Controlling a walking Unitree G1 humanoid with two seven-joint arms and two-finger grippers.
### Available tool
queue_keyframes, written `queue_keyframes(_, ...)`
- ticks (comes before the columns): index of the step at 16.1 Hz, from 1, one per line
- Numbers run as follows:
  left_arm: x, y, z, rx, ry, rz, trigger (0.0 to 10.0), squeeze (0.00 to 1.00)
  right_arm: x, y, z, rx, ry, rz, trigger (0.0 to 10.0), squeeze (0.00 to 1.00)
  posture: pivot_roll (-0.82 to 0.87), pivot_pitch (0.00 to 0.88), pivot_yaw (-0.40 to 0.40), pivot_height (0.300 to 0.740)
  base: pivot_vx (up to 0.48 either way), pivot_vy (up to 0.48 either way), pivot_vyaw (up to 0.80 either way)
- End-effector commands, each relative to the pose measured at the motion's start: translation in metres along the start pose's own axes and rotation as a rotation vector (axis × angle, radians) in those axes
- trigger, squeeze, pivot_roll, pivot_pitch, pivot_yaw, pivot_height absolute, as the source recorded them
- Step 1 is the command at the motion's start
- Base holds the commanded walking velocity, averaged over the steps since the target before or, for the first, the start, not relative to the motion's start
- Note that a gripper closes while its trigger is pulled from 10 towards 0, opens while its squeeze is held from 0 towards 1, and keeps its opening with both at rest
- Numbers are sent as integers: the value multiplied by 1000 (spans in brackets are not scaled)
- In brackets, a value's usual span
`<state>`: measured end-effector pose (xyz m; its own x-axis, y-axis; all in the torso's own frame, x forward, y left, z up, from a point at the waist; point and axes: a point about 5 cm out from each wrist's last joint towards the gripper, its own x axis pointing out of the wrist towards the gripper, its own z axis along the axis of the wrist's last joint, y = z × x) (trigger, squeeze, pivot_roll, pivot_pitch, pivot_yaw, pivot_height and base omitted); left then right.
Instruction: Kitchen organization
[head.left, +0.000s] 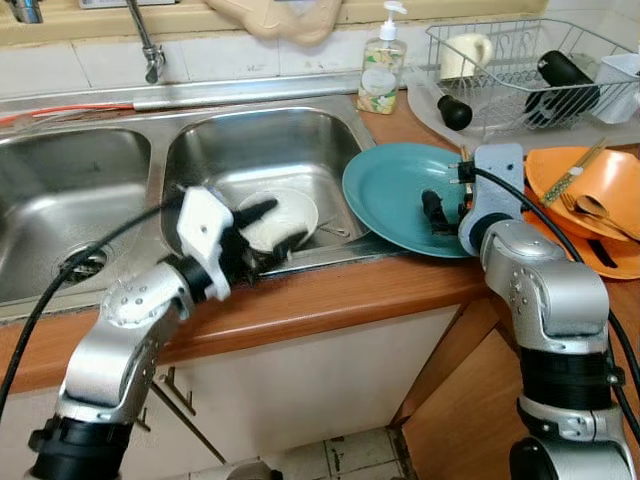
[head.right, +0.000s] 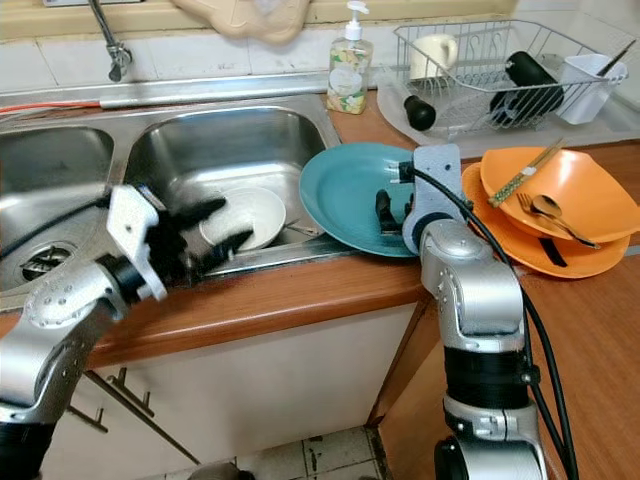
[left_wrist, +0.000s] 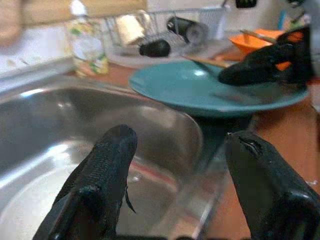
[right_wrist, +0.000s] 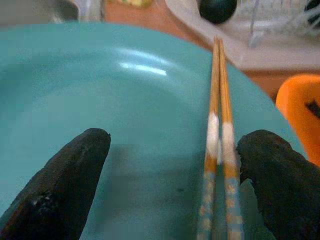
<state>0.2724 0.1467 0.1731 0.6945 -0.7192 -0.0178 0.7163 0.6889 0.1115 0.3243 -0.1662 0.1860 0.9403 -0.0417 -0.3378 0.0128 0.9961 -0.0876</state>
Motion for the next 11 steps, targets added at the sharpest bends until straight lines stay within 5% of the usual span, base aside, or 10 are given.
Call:
queue_keyframes(1, 0, -4, 3, 17, 6, -38, 10000, 0, 4, -3, 3, 3, 16, -37, 10000, 0, -12, 0, 23, 740, 0, 0, 0)
queue_keyframes(7, -2, -8, 4, 24, 23, -76, 10000, 0, 13, -9, 0, 1, 113, -63, 10000, 0, -13, 0, 19, 740, 0, 0, 0)
queue_keyframes(8, -2, -8, 4, 25, 24, -77, 10000, 0, 14, -8, -1, 9, 122, -53, 8863, 0, -13, 0, 18, 740, 0, 0, 0)
queue_keyframes(9, -2, -9, 5, 26, 23, -81, 10000, 0, 15, -6, -2, 25, 135, -34, 5176, 0, -12, 0, 18, 740, 0, 0, 0)
queue_keyframes(10, -2, -9, 6, 27, 22, -84, 10000, 0, 15, -5, -3, 37, 145, -21, 3608, 0, -12, 0, 16, 740, 0, 0, 0)
queue_keyframes(11, -2, -9, 6, 28, 22, -86, 10000, 0, 15, -4, -4, 46, 155, -12, 3490, 0, -12, 0, 16, 740, 0, 0, 0)
